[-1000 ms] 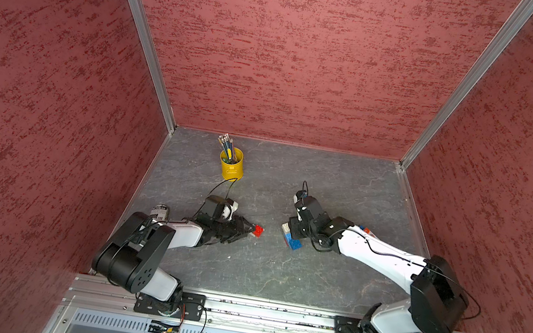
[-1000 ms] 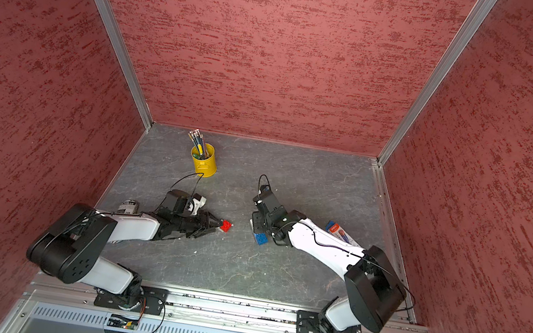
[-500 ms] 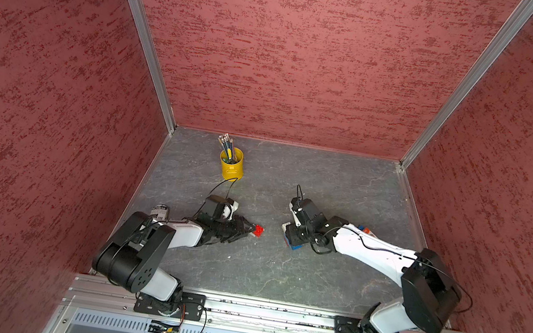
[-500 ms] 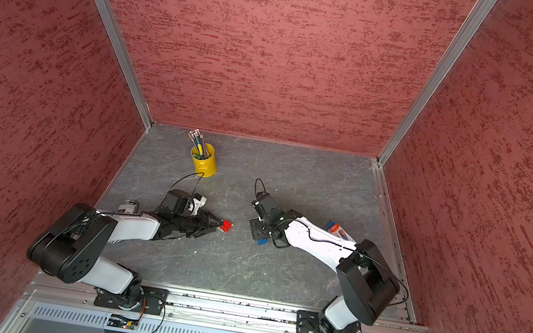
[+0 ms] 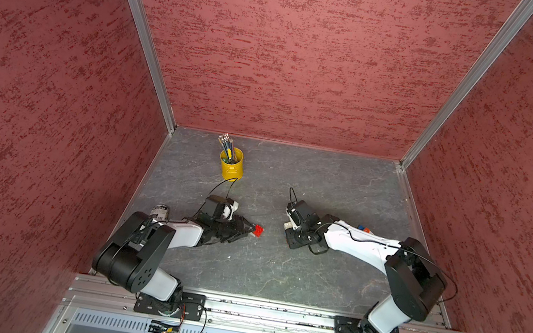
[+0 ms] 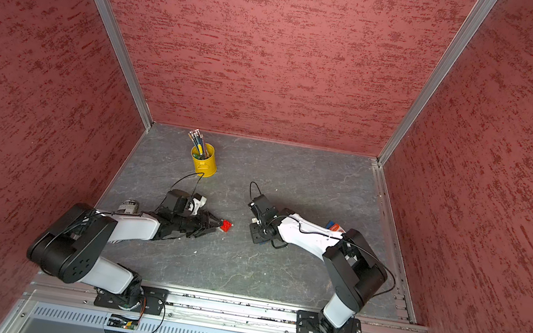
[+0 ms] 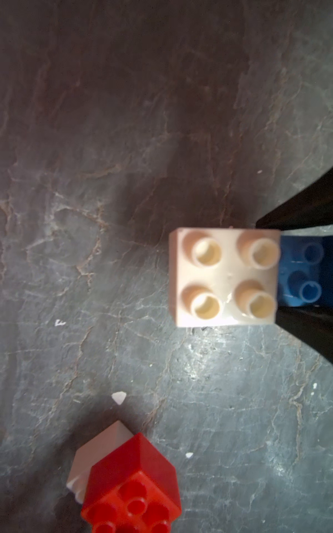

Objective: Assemble the letter y with lego
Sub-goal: Pick up the lego brick from the center of the board, then assemble the lego brick with the lego brick.

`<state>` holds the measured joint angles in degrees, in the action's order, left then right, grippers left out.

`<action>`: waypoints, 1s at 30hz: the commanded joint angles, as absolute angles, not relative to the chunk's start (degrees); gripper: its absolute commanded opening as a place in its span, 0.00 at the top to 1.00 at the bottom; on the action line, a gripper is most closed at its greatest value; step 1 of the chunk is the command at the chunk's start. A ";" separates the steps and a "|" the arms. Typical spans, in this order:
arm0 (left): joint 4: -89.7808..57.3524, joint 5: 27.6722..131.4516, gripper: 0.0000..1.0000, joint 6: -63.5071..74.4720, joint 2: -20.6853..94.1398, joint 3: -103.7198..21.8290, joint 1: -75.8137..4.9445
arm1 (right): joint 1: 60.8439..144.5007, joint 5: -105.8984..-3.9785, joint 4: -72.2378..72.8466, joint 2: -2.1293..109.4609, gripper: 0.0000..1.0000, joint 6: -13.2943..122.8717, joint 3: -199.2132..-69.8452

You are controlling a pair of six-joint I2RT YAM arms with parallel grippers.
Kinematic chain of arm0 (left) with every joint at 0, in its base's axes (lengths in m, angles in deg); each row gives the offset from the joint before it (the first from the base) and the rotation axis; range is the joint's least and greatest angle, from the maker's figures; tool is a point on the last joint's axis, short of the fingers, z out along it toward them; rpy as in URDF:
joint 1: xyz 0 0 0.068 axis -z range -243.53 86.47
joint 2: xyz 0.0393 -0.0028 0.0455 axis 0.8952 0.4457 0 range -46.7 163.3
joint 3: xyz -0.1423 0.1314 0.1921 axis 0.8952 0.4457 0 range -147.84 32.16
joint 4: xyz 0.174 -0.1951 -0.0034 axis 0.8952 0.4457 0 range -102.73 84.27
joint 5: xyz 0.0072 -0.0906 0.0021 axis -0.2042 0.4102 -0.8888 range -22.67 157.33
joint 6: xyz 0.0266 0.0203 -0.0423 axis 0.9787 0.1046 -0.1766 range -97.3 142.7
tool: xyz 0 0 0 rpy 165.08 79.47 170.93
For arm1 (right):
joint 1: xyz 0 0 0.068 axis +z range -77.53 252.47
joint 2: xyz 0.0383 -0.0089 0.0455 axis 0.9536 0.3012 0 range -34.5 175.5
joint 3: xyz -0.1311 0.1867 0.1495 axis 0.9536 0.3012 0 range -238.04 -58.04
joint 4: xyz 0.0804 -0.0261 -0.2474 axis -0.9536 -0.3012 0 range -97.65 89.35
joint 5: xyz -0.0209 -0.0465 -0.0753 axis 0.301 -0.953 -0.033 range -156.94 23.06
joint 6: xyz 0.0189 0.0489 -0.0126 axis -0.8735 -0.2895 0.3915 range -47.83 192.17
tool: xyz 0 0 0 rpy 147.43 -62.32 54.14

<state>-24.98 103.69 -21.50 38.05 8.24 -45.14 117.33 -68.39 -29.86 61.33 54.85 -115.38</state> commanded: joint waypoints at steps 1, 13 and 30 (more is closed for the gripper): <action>-15.26 96.86 0.49 -20.78 40.39 9.92 -44.73 | 117.38 -68.35 -30.86 61.95 0.64 56.05 -117.58; -15.01 96.73 0.49 -20.33 40.66 10.04 -44.73 | 118.59 -66.32 -33.08 60.41 0.72 62.64 -123.06; -14.84 96.60 0.49 -19.85 40.62 10.80 -44.98 | 121.55 -59.06 -36.49 66.76 0.72 77.41 -134.44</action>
